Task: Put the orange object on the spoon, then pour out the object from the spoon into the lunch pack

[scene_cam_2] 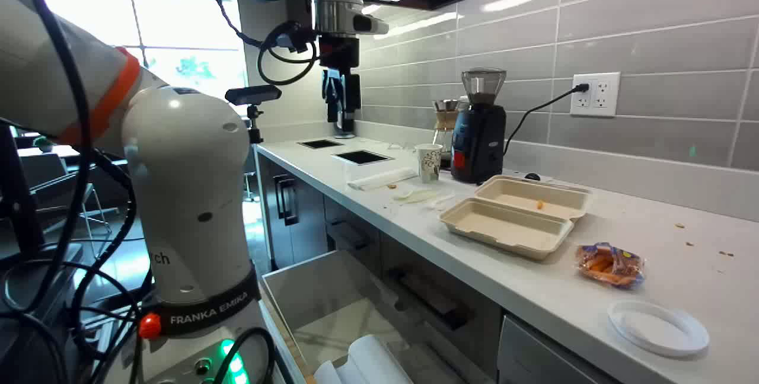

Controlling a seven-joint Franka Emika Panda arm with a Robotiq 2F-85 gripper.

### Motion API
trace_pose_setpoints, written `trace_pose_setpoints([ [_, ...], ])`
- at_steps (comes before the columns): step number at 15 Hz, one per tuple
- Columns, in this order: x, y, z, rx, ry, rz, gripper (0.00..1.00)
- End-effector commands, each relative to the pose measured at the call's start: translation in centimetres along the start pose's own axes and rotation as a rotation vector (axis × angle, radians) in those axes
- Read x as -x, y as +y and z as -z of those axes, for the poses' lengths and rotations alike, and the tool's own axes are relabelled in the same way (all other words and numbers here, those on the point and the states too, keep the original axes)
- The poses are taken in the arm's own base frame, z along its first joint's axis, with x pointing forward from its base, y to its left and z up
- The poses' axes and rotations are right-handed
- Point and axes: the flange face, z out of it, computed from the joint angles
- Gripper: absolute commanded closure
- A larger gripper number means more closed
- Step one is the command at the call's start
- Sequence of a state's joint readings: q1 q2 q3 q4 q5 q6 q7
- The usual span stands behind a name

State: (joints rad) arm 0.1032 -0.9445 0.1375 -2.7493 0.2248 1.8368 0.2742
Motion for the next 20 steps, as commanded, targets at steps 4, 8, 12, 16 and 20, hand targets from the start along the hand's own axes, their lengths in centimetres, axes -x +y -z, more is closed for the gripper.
trace_pose_setpoints([
  [4,0.0,0.0,0.1,0.0,-0.001,0.0,0.0],
  [8,0.0,0.0,0.1,0.0,-0.001,0.0,0.0],
  [12,0.0,0.0,0.1,0.0,-0.001,0.0,0.0],
  [16,-1.6,1.0,-0.9,-0.005,-0.011,-0.017,0.0],
  [20,-6.1,4.8,-1.6,0.089,0.129,-0.021,0.0],
])
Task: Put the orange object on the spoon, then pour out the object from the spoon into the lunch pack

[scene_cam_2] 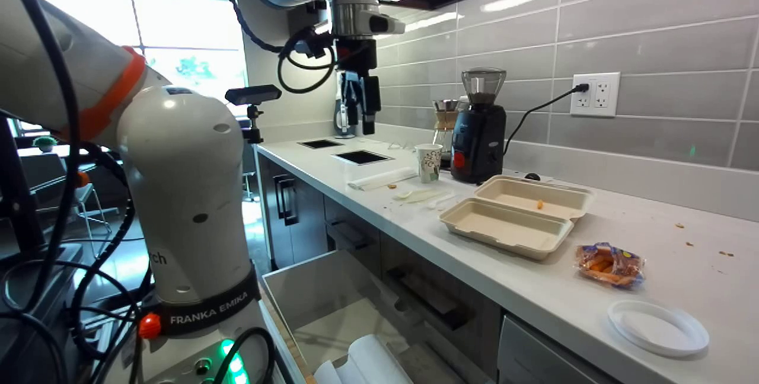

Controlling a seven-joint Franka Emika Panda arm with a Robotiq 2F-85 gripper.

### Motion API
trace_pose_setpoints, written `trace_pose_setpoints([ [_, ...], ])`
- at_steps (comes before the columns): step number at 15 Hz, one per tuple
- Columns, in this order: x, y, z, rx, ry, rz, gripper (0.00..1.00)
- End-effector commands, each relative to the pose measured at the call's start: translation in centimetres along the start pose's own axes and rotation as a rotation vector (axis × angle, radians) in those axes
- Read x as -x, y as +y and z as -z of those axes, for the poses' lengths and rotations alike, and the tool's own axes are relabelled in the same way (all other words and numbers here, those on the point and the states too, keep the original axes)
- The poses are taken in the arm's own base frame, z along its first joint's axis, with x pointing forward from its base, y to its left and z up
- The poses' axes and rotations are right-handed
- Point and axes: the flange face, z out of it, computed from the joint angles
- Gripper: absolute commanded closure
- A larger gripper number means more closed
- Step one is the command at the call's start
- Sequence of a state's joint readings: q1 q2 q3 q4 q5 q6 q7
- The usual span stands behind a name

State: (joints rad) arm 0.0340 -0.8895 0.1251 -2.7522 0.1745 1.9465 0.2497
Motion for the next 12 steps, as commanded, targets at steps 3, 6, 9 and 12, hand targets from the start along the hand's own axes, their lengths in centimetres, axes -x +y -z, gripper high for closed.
trace_pose_setpoints([
  [3,-7.2,4.9,-3.0,0.132,0.193,0.099,0.0],
  [6,-11.6,7.1,-4.7,0.151,0.314,0.217,0.0],
  [9,-15.7,8.7,-7.0,0.14,0.387,0.323,0.0],
  [12,-20.0,8.7,-9.4,0.116,0.416,0.414,0.0],
])
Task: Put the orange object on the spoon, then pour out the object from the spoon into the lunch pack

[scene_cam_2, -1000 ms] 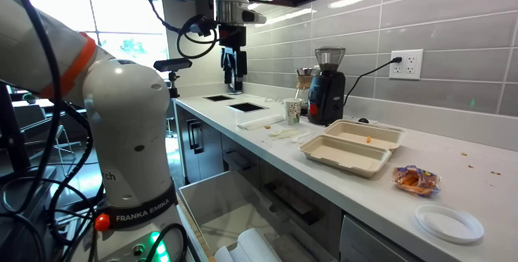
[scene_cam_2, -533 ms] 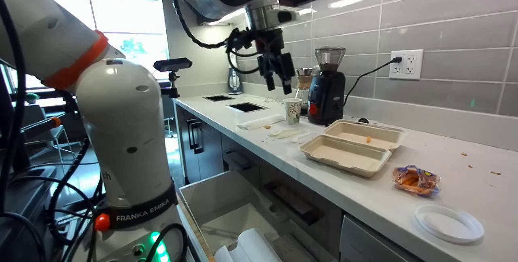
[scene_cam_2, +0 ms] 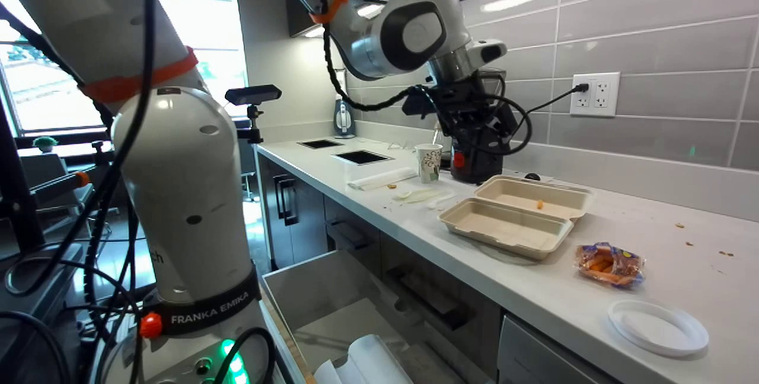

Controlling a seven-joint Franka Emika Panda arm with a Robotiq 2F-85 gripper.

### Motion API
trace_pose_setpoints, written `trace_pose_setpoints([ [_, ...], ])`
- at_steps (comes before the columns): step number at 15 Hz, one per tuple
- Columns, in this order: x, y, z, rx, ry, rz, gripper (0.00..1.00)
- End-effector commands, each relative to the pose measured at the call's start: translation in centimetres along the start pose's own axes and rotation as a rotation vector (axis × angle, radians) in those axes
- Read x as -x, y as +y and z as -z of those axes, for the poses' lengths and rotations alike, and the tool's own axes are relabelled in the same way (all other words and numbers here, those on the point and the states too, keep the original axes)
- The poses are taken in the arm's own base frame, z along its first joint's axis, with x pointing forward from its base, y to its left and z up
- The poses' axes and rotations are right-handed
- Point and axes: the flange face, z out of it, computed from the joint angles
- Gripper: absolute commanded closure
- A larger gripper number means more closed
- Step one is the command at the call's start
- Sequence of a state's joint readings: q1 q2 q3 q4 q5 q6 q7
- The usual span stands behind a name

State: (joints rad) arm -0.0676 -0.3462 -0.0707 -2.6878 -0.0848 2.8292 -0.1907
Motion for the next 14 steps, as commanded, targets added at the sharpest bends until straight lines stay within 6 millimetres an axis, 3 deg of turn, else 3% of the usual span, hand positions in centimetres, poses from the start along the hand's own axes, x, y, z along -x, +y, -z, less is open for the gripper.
trace_pose_setpoints([
  [1,-4.5,0.3,-5.6,-0.045,0.034,0.065,0.0],
  [2,-1.9,0.5,-2.5,-0.025,0.022,0.037,0.0],
  [6,-4.4,0.0,-5.6,-0.045,0.021,0.062,0.0],
  [14,-5.4,0.5,-6.0,-0.039,0.0,0.091,0.0],
])
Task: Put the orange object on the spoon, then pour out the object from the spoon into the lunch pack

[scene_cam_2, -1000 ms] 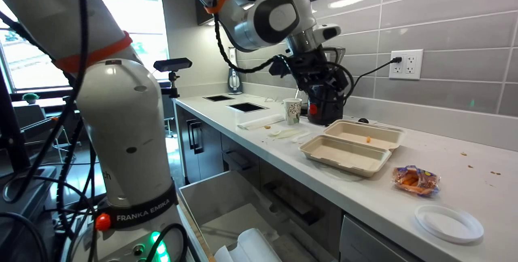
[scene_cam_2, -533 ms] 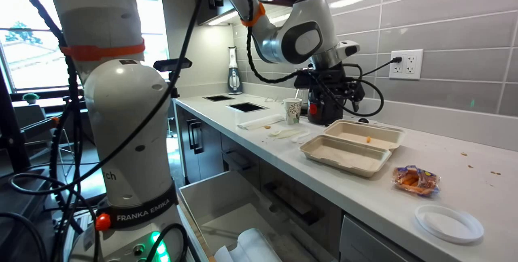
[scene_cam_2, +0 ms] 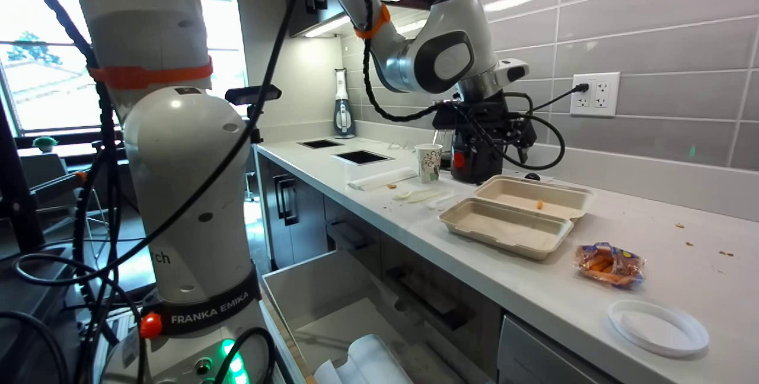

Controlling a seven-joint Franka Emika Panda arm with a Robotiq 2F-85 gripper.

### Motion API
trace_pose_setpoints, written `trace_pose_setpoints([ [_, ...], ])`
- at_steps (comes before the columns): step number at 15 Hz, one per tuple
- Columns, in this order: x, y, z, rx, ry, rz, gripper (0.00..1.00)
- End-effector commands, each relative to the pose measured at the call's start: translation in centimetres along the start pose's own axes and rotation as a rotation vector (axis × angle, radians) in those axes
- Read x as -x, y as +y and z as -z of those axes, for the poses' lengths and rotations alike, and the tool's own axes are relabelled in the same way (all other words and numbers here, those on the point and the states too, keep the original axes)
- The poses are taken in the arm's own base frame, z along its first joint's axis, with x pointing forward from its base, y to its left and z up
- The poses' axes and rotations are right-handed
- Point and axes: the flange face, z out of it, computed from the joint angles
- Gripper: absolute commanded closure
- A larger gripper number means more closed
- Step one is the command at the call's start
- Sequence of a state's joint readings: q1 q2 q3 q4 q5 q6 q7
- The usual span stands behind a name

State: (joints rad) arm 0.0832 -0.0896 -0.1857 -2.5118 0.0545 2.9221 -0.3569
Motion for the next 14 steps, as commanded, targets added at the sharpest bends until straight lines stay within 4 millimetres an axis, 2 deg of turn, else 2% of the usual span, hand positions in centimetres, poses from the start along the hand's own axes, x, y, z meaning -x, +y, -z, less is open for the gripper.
trace_pose_setpoints([
  [1,-0.9,0.3,-0.5,-0.003,-0.028,0.041,0.0],
  [8,-2.3,-0.3,-0.6,-0.137,-0.081,0.145,0.0],
  [11,-2.7,0.4,-0.9,-0.174,-0.122,0.189,0.0],
  [14,-3.0,1.0,-2.2,-0.18,-0.167,0.213,0.0],
])
